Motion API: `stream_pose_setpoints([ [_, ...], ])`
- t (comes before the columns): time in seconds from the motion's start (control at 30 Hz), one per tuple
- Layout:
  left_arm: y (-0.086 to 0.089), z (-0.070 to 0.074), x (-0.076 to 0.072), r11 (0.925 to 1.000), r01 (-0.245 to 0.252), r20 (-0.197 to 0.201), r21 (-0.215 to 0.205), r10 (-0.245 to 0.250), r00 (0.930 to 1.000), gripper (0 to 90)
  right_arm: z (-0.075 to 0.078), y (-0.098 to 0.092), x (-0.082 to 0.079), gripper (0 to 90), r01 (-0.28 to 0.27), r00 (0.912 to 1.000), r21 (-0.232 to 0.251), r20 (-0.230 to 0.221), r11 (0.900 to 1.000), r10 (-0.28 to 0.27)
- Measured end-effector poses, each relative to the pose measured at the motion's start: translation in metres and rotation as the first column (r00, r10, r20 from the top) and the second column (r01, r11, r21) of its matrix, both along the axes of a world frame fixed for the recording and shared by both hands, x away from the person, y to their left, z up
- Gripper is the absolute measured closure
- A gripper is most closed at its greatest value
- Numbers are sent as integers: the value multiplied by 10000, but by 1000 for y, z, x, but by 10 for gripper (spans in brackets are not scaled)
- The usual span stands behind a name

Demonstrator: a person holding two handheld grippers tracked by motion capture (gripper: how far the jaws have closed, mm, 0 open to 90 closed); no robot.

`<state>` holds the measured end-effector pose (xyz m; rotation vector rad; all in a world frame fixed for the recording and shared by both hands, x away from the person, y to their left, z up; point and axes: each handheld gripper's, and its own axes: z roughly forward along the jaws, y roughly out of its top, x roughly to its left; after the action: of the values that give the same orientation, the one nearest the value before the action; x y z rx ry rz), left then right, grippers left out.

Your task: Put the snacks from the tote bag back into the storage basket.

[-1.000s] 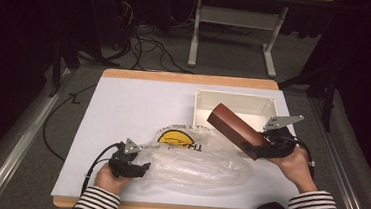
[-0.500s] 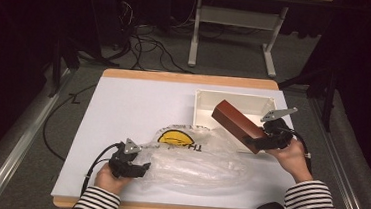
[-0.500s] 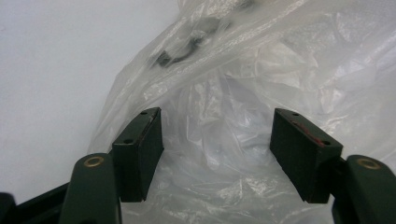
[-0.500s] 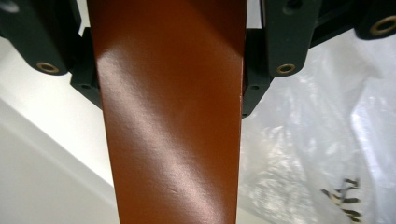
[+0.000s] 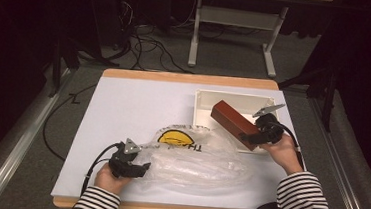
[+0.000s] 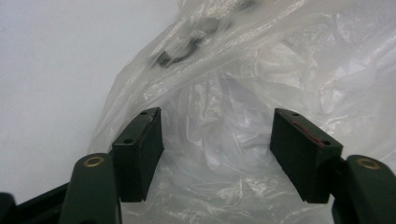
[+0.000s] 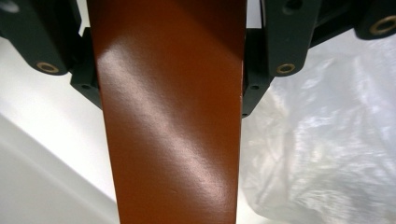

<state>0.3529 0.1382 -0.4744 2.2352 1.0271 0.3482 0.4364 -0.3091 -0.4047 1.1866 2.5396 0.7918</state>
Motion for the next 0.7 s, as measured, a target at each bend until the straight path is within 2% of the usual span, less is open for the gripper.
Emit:
stream_pose_setpoints([
  [0.3,0,0,0,10000,-11,0,-1,11,10000,350,-8,1,9,431,221,9996,21,-168,9998,-221],
  [0.53,0,0,0,10000,-23,4,2,23,10000,350,-16,3,15,430,372,9984,-248,-406,9990,-382],
  [0.7,0,0,0,10000,-26,6,14,26,10000,350,-19,3,19,427,476,9980,-394,-399,9981,-492],
])
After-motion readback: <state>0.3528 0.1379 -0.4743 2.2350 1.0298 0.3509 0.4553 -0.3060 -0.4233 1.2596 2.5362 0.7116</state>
